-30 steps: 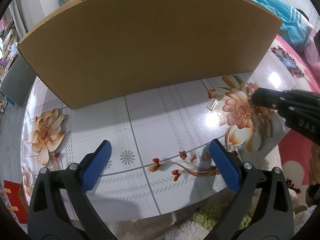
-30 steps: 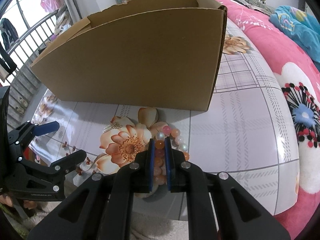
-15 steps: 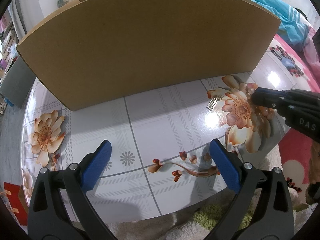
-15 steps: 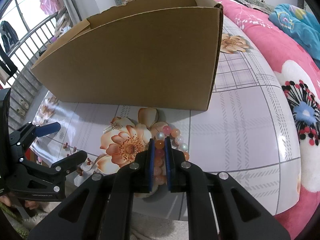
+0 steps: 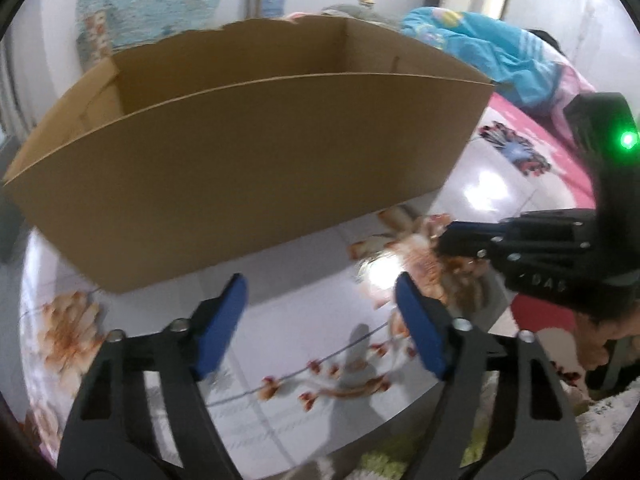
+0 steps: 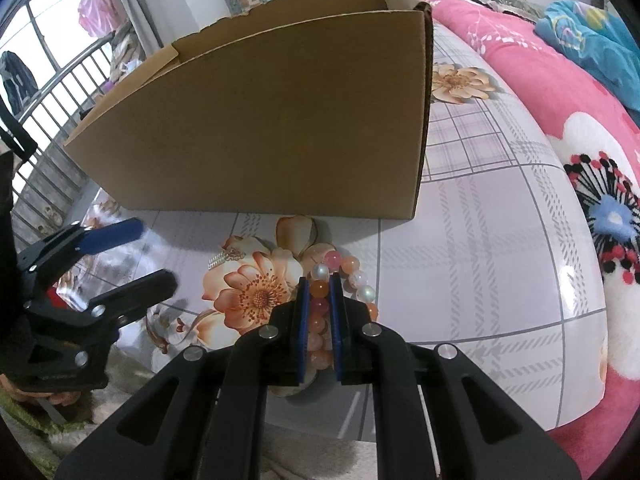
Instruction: Organize jewelry
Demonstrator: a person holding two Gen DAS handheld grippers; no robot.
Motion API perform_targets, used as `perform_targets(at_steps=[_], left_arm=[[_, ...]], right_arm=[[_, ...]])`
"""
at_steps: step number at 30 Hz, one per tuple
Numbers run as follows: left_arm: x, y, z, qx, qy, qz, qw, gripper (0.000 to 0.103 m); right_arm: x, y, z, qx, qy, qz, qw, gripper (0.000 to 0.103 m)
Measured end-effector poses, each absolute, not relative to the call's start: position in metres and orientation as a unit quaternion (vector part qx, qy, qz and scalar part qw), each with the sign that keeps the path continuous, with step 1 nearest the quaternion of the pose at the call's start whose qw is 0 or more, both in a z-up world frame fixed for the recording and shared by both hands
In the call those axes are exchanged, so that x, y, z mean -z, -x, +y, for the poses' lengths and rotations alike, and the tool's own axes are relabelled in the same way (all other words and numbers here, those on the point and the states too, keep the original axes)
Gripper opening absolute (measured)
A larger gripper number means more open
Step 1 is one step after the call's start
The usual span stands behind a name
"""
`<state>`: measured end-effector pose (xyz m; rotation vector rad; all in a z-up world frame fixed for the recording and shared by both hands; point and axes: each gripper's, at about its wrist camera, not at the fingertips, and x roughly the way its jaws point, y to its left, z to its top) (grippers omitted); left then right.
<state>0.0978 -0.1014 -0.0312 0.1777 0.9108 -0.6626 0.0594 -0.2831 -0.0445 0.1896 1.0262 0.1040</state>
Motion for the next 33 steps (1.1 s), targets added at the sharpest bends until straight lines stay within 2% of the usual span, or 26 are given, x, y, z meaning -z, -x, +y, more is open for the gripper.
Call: perform_targets(at_steps=[2,8,15,16,20,25,28,33], left_arm=[[0.033,-0.103,-0.109,0.329,-0.086,0.439,0.832,0.052],[0.045,-0.107,-0.124,0.353,-0.109,0.448,0.814,0.029],[0.048,-0.099,-0.144,0.346,-0.183,0.426,0.815,0.024],[0.048,-0.099,-0.144,0.351,-0.185,0.427,0.813,0.018],[0.046,-0.096,-0.143,0.357,-0.19,0.425,0.81,0.006],[0.046,-0.095,-0.136,0.354,-0.177,0.427,0.813,0.005],[0.043,-0.097,-0.128,0.351,-0.156,0.429,0.817,0.0],[0.039,-0.1,-0.112,0.336,-0.133,0.438,0.823,0.0]], right_arm=[[0.045,-0.059,-0.284,-0.051,-0.093,0.489,0.866,0.01],[0.045,-0.058,-0.288,-0.057,-0.102,0.488,0.865,0.01],[0.046,-0.056,-0.289,-0.061,-0.111,0.486,0.865,0.01],[0.046,-0.055,-0.289,-0.061,-0.112,0.485,0.865,0.01],[0.046,-0.053,-0.291,-0.062,-0.113,0.485,0.865,0.01],[0.046,-0.053,-0.291,-0.062,-0.113,0.484,0.866,0.01],[0.046,-0.052,-0.292,-0.062,-0.112,0.484,0.866,0.01],[0.045,-0.052,-0.291,-0.061,-0.11,0.484,0.866,0.01]])
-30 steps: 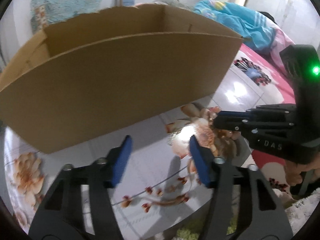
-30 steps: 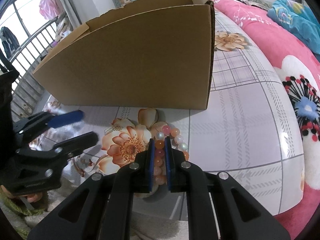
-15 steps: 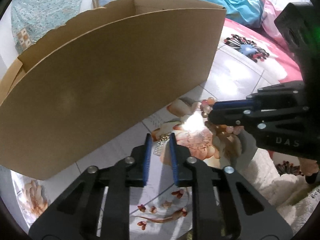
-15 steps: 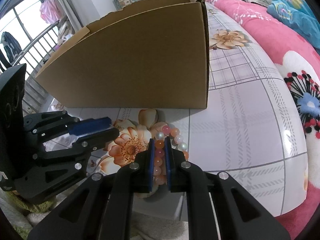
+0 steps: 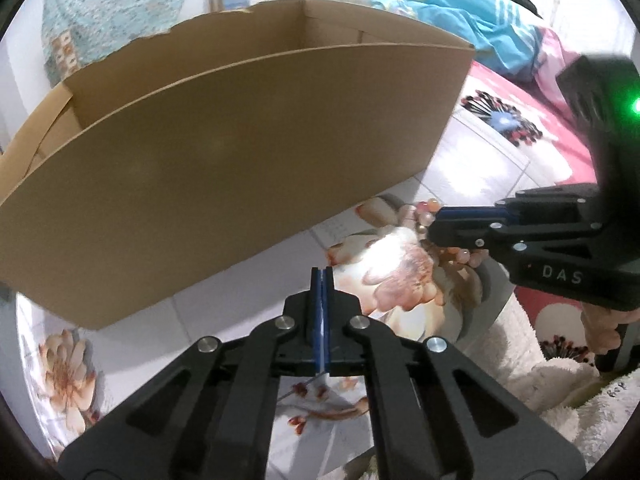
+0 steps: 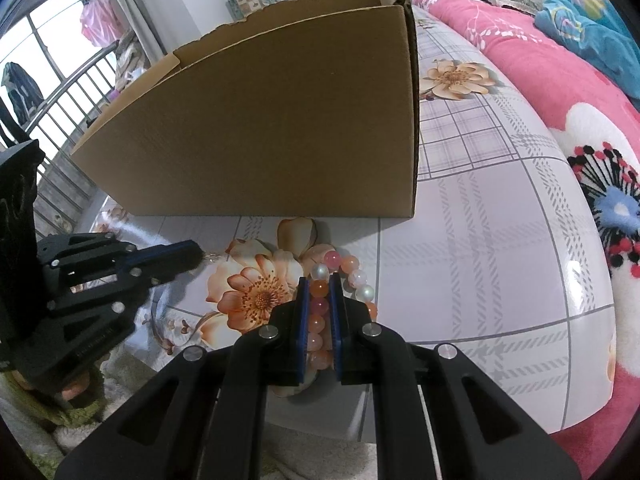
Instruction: Organize jewelry
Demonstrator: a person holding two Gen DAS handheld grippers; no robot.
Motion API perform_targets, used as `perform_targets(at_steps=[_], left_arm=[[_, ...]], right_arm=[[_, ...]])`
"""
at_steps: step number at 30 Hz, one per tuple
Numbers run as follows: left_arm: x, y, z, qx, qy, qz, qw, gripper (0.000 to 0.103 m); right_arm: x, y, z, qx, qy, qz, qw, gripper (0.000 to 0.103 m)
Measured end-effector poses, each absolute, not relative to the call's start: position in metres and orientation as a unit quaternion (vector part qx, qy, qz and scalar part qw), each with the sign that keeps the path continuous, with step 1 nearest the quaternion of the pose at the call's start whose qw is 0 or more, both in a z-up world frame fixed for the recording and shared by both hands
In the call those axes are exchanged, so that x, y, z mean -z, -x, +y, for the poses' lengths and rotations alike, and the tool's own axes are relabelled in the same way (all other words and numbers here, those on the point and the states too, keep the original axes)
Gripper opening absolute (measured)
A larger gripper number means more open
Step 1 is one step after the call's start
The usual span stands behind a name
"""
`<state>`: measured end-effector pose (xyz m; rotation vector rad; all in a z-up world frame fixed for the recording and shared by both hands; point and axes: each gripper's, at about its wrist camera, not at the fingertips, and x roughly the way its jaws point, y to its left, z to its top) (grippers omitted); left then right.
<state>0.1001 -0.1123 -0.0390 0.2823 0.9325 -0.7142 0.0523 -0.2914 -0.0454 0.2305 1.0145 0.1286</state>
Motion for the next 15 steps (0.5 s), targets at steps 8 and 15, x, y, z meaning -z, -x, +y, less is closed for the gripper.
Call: perform_targets(at_steps=[8,15], left_arm=[[0.027,-0.107,-0.081,0.321,-0.072,0.443,0.834,0.0],[0.03,-0.111,-0.075,0.304,-0.076,0.448,0.837,0.0]], right_arm=[[0.045,-0.056,-0.289,-0.058,-0.105,0.486,0.865,0.01],[0.044,-0.059,-0.285,-0.054,-0.095,0.489,0.865,0.01]])
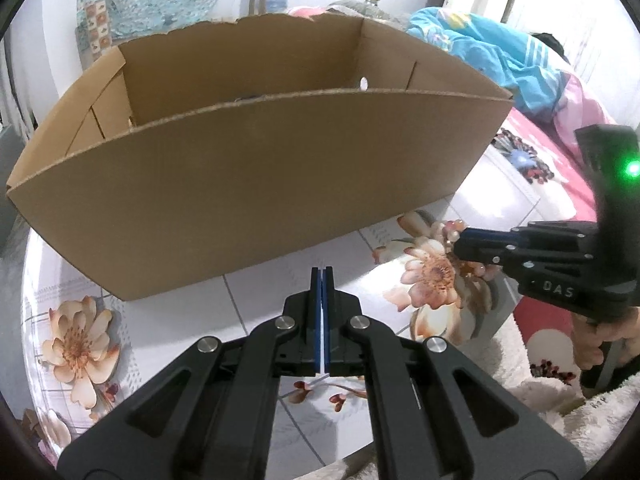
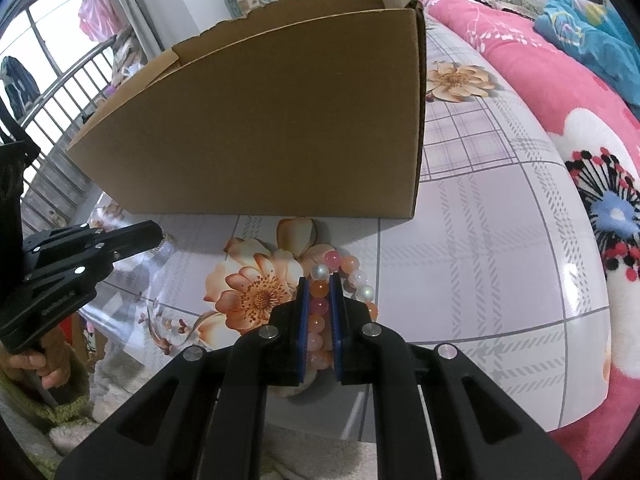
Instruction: Organize jewelry
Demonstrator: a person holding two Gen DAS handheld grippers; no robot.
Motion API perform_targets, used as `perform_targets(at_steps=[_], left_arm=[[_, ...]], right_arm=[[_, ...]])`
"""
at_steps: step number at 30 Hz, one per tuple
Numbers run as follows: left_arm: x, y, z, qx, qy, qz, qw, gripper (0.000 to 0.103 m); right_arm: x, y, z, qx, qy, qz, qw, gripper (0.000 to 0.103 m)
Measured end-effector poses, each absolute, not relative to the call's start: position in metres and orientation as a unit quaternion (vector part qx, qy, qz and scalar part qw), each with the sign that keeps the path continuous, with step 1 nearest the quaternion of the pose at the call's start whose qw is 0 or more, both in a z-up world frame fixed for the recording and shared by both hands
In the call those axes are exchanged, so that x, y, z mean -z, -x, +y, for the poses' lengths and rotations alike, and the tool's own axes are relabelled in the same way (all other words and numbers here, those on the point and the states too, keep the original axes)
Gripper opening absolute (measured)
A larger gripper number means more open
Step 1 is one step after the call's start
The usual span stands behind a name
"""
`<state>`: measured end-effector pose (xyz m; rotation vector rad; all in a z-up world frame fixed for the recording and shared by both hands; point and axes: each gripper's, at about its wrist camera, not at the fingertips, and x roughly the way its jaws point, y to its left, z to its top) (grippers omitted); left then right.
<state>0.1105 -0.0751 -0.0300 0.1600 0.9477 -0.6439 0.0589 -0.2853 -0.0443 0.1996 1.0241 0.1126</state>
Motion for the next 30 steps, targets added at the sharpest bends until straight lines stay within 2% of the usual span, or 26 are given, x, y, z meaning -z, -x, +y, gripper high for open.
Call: perform_targets(at_steps=[9,25,28,30], left_arm=[[0.034,-0.111,-0.091,0.295,-0.106,0.452,0.835,0.0],[0.033,-0.11,-0.092,0.297,-0.102,0.449,0.836,0.0],[0.033,-0.11,-0.092,0.297,-0.101,0.452,0.835,0.0],[0.033,-0.11,-0.092,0.297,-0.1,0.453,0.834,0.0]], right_arm=[[0.044,-0.064,-0.279,-0.059,-0.086,0.496,0.862,0.011],[0.044,-0.075,-0.257,-0.066,-0.056,0.504,0.86,0.011],[0.044,-0.078,-0.258,-0.071,-0.074,0.506,0.857,0.02],[0.044,-0.08,-0.257,-0.07,-0.076,0.505,0.857,0.021]])
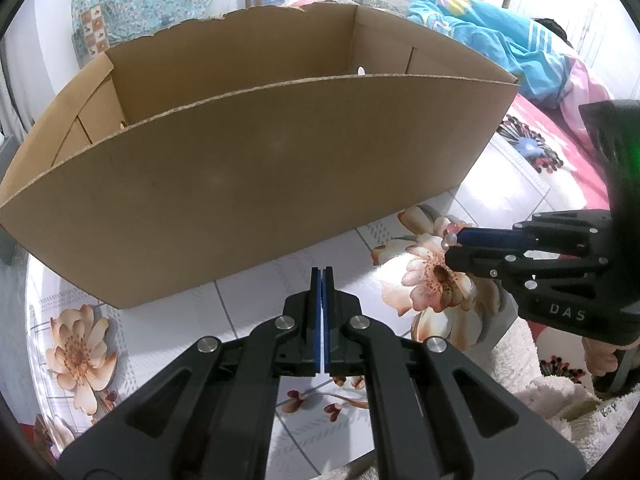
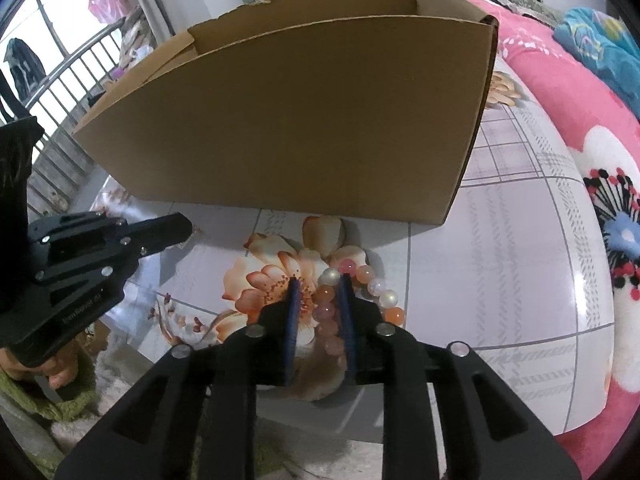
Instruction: Organize jewelry
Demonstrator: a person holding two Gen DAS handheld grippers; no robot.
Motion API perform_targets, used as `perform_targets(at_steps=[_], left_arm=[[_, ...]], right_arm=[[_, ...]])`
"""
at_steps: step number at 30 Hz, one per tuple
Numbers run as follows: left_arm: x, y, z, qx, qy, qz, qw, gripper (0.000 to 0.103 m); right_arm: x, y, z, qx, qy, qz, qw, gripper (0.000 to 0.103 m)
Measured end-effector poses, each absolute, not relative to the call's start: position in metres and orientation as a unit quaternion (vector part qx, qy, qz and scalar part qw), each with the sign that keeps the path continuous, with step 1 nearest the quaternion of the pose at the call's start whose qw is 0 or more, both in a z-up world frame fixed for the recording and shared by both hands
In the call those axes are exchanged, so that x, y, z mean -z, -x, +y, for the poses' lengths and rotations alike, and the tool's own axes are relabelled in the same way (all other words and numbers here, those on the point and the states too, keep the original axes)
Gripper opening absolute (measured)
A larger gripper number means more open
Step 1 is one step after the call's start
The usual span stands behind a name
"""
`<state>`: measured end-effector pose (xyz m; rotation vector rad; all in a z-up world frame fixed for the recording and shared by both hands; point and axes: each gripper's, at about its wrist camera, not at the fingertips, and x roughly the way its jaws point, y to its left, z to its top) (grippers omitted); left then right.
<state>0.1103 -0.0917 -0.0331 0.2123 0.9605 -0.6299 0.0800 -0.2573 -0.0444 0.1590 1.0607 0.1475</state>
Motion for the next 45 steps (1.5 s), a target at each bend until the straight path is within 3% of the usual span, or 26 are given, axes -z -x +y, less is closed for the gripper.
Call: perform_targets(at_steps=[9,14,45], left_arm=[[0.033,-0.111,-0.096,0.294,-0.105,0.455,0.834,0.0],[0.034,-0.11,-0.098,0.292,-0.109,0.457,0.833,0.0],[0.018,-0.1,-0.095,0.296,-0.107,0.43,0.846,0.0]], right_arm=[[0.045,-0.084,-0.247,-0.062,-0.048,0.5,0.862,0.02],[0.046,-0.078,-0.248,-0.05,-0.06,0.498,0.864,0.01],[0.02,-0.066,-0.301,-0.103,-0.233,0.436,0.863,0.01]])
